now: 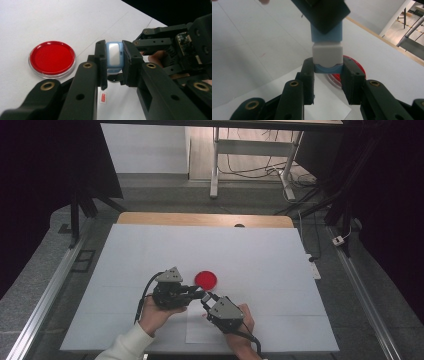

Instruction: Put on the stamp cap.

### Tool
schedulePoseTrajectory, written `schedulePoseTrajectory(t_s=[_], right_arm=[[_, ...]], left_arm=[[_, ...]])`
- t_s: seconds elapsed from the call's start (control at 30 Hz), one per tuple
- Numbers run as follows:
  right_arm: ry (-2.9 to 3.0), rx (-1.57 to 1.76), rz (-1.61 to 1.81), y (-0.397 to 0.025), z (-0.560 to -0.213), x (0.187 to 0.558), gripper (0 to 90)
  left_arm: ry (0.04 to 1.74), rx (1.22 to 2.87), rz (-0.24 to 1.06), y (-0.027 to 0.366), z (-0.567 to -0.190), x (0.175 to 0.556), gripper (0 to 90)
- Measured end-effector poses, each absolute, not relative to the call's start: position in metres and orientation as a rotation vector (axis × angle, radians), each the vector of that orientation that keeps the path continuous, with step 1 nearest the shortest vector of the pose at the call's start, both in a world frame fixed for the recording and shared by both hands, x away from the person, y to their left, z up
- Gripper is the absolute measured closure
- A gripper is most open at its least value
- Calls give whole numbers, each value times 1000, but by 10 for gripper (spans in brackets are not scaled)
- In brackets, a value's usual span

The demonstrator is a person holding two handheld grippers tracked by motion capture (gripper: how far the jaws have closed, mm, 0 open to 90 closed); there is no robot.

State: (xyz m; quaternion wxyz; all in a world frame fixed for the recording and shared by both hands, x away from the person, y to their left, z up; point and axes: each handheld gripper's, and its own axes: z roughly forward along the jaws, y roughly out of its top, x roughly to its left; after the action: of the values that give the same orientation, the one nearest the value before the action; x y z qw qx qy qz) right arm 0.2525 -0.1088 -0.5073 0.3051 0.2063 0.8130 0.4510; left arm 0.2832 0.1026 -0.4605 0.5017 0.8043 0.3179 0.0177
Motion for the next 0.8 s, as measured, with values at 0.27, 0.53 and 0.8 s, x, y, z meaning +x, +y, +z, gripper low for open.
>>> schedulePoseTrajectory(t_s=[0.27, 0.53, 0.8], right_arm=[[2163, 542, 1191, -110, -507, 253, 641], [2190, 583, 1214, -114, -507, 258, 586], [2236, 618, 1221, -125, -510, 261, 512]], left_arm=[[751, 1956, 77, 100, -458, 281, 759], [739, 1942, 77, 101, -455, 280, 759], [742, 1940, 86, 106, -454, 280, 759]])
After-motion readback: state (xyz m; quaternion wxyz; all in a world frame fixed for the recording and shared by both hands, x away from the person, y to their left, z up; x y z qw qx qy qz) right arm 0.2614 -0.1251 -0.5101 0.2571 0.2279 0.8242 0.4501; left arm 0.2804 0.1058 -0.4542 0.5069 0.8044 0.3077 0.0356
